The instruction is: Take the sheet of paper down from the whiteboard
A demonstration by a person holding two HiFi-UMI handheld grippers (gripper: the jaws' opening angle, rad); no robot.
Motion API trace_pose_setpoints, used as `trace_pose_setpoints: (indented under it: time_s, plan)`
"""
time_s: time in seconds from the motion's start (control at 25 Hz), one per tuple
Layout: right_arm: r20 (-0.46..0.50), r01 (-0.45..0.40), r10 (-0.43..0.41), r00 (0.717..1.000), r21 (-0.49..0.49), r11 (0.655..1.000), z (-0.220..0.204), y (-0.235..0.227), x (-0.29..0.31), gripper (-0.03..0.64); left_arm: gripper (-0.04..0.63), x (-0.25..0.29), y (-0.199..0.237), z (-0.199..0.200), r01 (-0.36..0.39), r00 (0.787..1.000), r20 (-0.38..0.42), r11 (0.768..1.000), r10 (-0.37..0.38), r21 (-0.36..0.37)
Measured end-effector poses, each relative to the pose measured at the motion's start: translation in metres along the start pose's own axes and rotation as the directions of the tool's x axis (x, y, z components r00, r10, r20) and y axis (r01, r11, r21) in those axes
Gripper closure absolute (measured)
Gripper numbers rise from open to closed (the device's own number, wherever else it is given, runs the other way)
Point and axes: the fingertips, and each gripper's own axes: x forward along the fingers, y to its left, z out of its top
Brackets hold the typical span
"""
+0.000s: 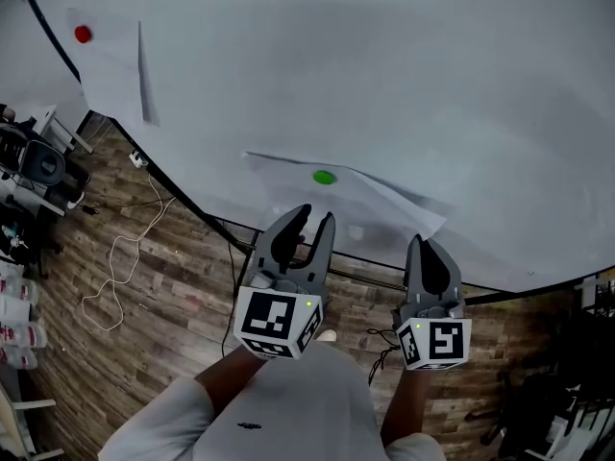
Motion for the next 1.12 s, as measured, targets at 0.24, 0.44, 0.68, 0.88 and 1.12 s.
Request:
trace_pose_setpoints:
  time_s: [0.24,0.44,0.68,0.88,1.12]
  plan:
    - [0.006,0.004,-0.004,1.0,0.005,1.0,0.002,0.001,0.003,0.606,0.451,0.017,0.012,0.011,-0.076,0.997,0.027,0.996,0.075,0.048]
    - [0.011,0.002,-0.002,1.0,0.006,1.0,0.005,0.0,0.003,0.606,0.434,0.025,0.014,0.024,-0.116,0.992,0.062,0.992,0.113,0.051]
    - [0.015,0.004,-0.004,1.0,0.017,1.0,0.004,-0.002,-0.001,0.606,0.431,0.03,0.013,0.028,-0.144,0.987,0.074,0.988,0.141,0.046]
    - [0.006,-0.001,0.001,1.0,0.007,1.0,0.004,-0.003,-0.003,0.606,0.43,0.034,0.01,0.027,-0.16,0.984,0.083,0.987,0.158,0.028]
    - [0.007,0.001,-0.001,1.0,0.015,1.0,0.003,-0.004,0.001,0.606,0.429,0.037,0.014,0.026,-0.171,0.981,0.094,0.985,0.17,0.011]
